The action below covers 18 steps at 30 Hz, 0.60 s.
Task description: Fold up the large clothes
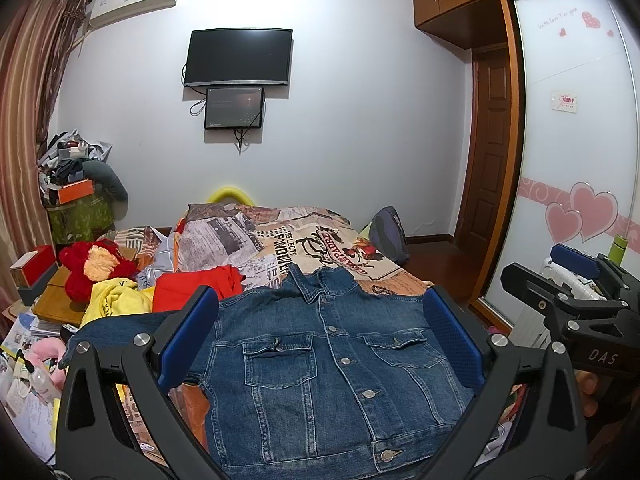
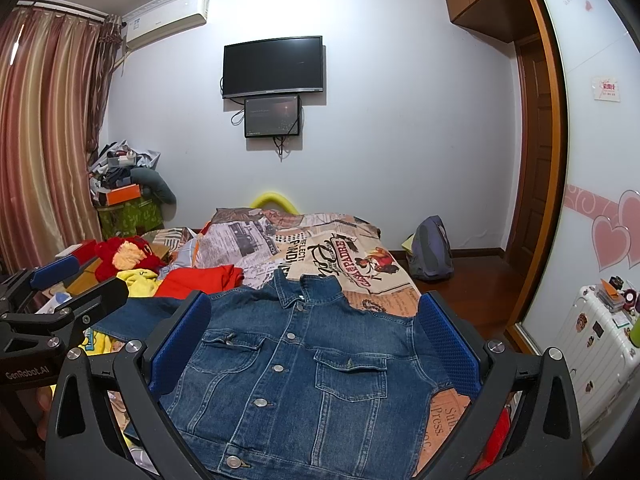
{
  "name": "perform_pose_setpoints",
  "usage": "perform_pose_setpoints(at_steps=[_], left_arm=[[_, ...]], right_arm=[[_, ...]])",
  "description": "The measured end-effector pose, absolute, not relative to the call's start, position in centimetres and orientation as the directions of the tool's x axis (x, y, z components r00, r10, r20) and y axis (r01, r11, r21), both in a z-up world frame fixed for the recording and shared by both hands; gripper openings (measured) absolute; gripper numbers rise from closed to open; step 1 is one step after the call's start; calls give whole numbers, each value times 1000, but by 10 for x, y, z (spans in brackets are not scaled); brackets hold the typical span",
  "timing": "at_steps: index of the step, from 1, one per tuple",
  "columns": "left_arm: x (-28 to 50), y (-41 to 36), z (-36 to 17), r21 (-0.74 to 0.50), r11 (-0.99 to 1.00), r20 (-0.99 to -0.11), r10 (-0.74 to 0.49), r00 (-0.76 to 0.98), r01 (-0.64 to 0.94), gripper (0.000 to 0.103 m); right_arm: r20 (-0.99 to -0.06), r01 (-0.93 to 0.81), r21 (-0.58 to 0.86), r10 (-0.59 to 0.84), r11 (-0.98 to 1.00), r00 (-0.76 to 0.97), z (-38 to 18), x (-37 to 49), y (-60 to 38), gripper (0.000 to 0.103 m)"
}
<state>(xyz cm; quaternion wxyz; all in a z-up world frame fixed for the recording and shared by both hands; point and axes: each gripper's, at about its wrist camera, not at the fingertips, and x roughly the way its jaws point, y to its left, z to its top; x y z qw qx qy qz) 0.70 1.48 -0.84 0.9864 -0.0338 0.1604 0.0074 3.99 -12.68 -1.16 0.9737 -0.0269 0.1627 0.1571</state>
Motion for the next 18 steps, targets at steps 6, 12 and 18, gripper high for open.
perform_pose_setpoints(at_steps=[6,12,18], left_arm=[[6,18,-8,-64,998,-317,4,948,-25,103],[6,15,-9,-66,997,-316,4,949,-26,103],[6,16,-10,-64,998,-318,6,948,-28,103]], right_arm=[[-326,-315,-1,297,949,897,-11,40,-127,103],[-325,-315,-3,297,949,898,-11,40,-126,103],[-326,-316,-1,299,949,897,-13,40,-125,103]])
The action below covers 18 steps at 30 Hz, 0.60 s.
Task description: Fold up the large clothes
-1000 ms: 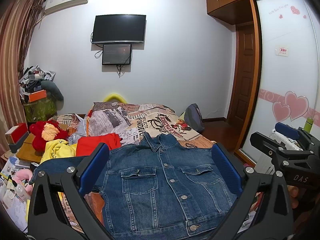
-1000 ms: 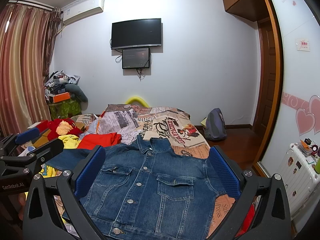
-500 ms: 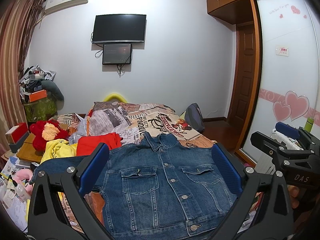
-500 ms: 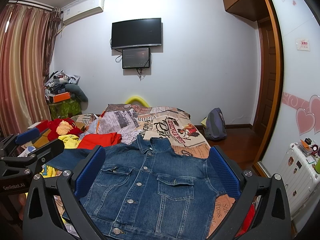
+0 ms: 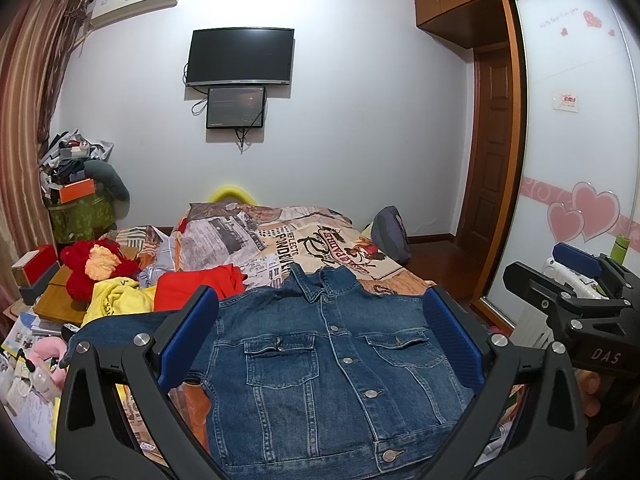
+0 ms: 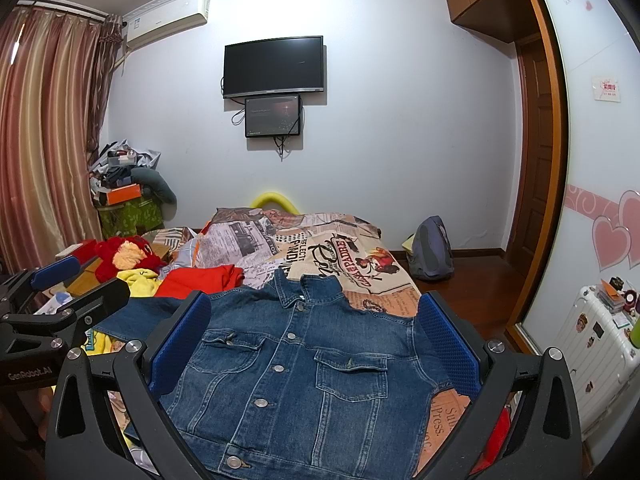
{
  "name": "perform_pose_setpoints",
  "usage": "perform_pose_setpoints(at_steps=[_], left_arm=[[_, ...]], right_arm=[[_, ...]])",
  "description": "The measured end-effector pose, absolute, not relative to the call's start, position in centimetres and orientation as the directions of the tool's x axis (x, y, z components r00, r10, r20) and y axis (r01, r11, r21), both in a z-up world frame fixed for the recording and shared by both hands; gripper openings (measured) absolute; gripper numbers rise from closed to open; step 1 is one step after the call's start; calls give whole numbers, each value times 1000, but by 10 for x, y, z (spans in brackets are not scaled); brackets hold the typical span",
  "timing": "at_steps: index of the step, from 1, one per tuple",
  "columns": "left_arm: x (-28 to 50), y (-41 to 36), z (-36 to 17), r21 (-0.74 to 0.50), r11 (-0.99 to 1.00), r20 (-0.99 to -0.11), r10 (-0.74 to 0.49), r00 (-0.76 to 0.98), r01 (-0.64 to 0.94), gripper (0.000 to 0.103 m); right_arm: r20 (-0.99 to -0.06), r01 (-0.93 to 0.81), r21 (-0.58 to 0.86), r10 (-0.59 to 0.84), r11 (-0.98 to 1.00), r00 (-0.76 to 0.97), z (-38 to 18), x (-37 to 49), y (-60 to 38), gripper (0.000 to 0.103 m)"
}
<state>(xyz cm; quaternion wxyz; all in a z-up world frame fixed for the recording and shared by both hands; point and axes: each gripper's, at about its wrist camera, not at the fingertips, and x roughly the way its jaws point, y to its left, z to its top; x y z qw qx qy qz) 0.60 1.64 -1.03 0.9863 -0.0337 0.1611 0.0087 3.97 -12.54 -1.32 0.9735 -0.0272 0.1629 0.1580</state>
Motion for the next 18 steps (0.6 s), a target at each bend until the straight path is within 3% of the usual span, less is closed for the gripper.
perform_pose_setpoints(at_steps=[18], left_arm=[[10,18,-12,-69,997,-326,18,945,-43,103]], right_arm=[[-332,-317,-5,298,948,895,-19,40,-122,103]])
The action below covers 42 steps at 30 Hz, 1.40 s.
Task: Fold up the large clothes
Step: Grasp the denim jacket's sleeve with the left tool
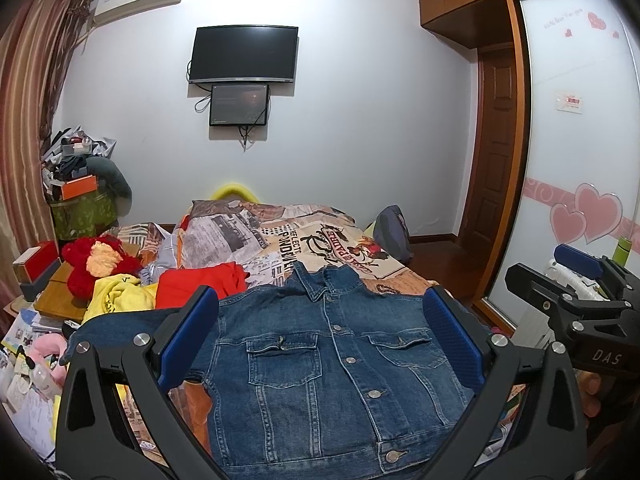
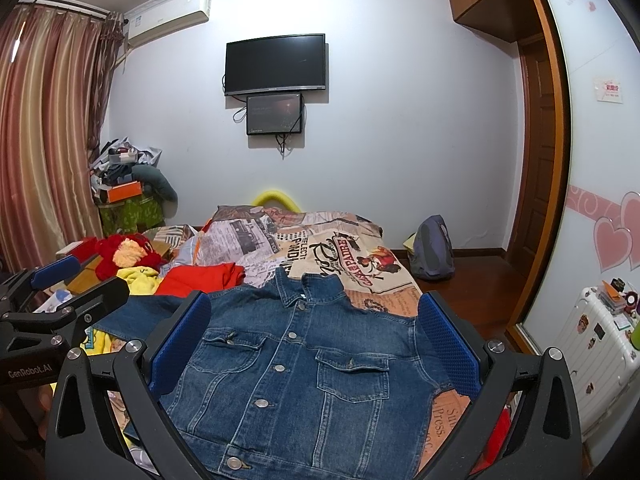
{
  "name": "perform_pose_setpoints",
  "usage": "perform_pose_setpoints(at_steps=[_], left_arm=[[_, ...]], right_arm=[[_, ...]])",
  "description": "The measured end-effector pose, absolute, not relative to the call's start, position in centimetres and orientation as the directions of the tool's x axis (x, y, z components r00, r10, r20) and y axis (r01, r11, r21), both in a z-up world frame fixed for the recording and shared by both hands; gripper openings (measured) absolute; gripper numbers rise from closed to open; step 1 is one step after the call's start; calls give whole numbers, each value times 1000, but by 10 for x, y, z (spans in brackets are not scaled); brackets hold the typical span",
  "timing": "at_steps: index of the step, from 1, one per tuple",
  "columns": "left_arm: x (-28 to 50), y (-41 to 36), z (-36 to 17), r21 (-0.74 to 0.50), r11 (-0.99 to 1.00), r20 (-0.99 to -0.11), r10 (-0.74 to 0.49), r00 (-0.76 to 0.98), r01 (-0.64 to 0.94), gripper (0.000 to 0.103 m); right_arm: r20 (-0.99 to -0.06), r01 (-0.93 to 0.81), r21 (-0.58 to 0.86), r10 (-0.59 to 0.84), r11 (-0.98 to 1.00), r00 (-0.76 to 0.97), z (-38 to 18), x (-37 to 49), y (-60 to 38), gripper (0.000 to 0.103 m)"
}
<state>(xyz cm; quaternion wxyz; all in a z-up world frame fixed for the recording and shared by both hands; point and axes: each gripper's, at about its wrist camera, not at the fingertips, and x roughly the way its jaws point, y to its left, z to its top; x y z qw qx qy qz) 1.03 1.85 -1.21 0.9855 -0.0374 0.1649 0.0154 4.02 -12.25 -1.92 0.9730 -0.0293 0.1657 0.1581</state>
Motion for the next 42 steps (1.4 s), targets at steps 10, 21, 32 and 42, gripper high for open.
perform_pose_setpoints(at_steps=[10,21,32,42], left_arm=[[18,27,-15,-81,995,-343,29,939,-60,103],[40,70,-27,-69,983,-379,130,916,-168,103],[76,182,-75,-76,901,-504,335,796,-427,103],[87,310,-143,-222,778,-670,316,671,-588,103]], right_arm=[[-354,-323,-7,299,946,886,-21,47,-118,103],[-419,-318,-19,281,948,863,-32,76,-109,103],[-530,-278,-57,207,959,822,-66,137,-95,103],[-619,-216,-137,86,967,781,-101,189,-82,103]])
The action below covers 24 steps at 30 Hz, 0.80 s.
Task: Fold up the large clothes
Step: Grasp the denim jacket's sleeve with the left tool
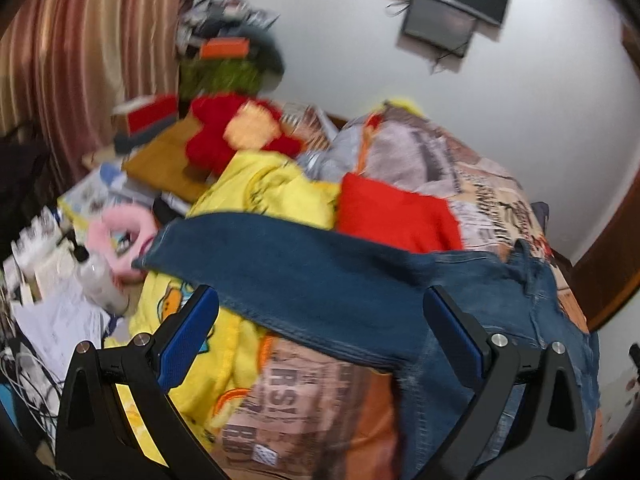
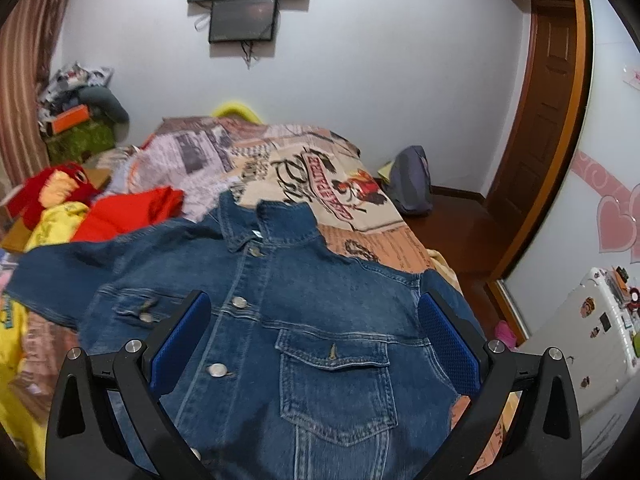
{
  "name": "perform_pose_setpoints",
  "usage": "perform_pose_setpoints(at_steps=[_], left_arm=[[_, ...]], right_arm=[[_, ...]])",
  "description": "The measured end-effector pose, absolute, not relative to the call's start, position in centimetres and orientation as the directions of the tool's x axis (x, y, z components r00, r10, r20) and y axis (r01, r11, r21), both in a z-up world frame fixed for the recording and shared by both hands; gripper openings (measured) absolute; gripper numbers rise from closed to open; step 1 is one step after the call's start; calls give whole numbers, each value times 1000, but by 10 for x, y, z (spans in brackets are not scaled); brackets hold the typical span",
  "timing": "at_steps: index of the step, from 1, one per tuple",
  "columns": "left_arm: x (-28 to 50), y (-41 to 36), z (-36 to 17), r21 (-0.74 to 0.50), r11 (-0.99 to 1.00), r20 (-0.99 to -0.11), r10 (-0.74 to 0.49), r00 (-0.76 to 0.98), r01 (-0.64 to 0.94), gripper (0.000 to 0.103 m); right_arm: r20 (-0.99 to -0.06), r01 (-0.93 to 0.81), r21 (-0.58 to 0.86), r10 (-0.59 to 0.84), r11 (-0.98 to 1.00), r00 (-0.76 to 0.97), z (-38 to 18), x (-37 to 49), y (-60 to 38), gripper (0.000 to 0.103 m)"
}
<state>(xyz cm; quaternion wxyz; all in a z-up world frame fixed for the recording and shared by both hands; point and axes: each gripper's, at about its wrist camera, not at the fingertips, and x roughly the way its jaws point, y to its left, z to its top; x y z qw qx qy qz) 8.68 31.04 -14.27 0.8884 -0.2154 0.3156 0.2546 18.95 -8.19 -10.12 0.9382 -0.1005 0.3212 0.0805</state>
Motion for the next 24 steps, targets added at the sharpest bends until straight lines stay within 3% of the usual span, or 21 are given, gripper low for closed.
perform_pose_setpoints(at_steps=[8,12,14,16,24], left_arm=[[94,393,-208,-365,660,-772,180,609,-657,103],[91,426,-239,-488,556,-775,78,627,-673,89],[89,439,-251,-546,500,-763,37,646,-673,88],[88,450,-260,-582,463,-748,18,664,-669,88],[98,479,-271,-573,421,-751,74,656,-703,67]], right_arm=[[-696,-267,-105,121,958,708,-124,217,-65,103],[-717,-279,-98,127,955,686,-132,225,-59,103],[-724,-279,-104,119,955,679,-136,227,-56,103],[-730,-275,-110,109,955,674,-139,230,-53,103],[-747,-261,-98,102,960,657,-140,239,-56,103]])
